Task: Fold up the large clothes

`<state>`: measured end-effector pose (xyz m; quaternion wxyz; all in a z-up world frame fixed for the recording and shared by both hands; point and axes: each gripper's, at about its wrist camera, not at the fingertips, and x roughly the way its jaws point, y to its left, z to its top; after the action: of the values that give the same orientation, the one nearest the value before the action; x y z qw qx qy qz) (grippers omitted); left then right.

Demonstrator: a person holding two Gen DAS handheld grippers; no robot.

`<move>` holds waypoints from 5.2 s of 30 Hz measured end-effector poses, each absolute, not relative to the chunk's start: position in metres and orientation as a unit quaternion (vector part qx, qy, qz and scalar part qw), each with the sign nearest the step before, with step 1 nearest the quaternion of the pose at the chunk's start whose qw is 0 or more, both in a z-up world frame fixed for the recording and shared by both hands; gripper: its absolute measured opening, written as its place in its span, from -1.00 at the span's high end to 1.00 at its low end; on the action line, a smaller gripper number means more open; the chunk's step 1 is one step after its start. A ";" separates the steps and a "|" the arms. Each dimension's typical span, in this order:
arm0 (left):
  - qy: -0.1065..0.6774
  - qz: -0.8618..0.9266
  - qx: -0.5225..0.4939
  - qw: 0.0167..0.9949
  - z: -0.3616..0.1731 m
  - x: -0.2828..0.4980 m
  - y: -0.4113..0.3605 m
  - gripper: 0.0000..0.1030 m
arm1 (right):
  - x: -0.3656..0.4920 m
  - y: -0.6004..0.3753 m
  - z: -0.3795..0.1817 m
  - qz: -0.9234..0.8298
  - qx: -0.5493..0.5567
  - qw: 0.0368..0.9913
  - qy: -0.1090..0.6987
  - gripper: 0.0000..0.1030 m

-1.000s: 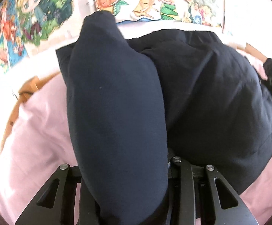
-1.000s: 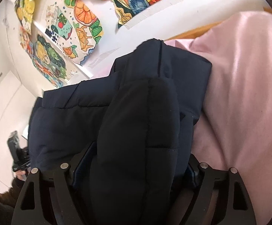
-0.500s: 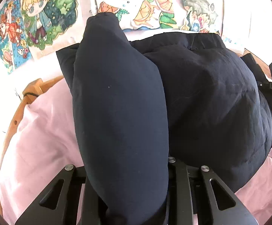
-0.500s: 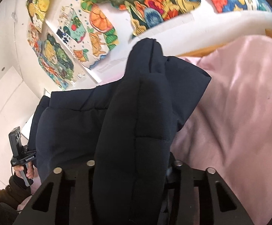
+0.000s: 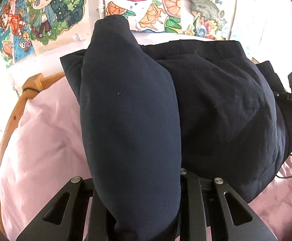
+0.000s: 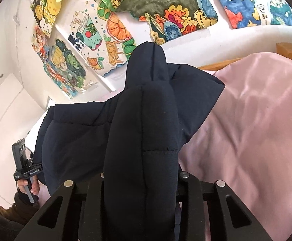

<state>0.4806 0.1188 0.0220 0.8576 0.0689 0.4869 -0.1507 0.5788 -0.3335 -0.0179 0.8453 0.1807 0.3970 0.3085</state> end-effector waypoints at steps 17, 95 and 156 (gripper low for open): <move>0.523 -0.156 0.096 0.833 0.009 0.404 0.112 0.61 | 0.497 -0.321 -0.009 0.288 0.173 0.823 0.459 0.44; 0.287 -0.056 0.009 0.956 0.201 0.083 0.049 -0.87 | 0.079 -0.214 0.165 0.158 0.035 0.965 0.205 -1.00; 0.300 -0.043 0.046 0.952 0.097 0.037 0.051 -0.88 | 0.045 -0.217 0.053 0.129 0.046 0.962 0.235 -1.00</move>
<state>0.0367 0.0509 0.0971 0.9520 0.0463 0.2996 -0.0430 0.0449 -0.2171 0.0532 0.9622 0.0459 0.2354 0.1293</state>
